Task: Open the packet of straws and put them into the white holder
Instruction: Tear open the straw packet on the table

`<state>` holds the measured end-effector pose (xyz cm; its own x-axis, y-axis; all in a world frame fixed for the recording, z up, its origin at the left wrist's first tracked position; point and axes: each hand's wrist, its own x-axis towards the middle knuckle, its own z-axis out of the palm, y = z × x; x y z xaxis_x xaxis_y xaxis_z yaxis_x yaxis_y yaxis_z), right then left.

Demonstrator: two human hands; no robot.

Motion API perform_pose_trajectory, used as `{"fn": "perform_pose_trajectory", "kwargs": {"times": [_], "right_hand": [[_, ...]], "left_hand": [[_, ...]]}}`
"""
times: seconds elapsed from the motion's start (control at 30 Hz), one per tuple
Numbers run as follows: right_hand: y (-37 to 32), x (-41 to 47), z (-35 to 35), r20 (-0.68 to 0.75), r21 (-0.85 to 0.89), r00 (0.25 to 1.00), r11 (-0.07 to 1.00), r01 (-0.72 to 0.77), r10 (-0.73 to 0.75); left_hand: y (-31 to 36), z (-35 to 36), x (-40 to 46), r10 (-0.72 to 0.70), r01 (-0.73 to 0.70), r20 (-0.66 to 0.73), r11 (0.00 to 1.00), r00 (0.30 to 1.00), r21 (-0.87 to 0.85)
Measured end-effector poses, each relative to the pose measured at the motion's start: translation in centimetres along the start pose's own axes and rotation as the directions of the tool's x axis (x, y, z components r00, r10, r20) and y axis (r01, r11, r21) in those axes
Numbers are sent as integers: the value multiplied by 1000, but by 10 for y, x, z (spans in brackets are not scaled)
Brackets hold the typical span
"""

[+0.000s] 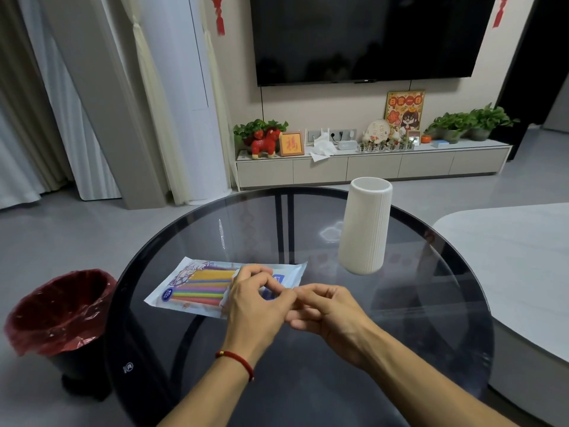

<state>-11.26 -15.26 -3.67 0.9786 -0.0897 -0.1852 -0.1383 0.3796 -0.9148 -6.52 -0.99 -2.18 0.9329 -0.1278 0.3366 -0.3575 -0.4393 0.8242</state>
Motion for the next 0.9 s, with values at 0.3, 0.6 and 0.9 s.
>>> {"fn": "perform_pose_trajectory", "kwargs": {"times": [0.3,0.6,0.9], "right_hand": [[-3,7,-9,61,-376,997,924,66,-46],[2,16,-7,87,-508,995,861,-4,56],[3,25,-3,64,-665,993,738,117,-99]], "left_hand": [[7,-12,1,58,-142,267,941,962,308],[15,-7,-7,185,-350,393,844,901,406],[9,-6,-7,160,-348,388,804,907,482]]}}
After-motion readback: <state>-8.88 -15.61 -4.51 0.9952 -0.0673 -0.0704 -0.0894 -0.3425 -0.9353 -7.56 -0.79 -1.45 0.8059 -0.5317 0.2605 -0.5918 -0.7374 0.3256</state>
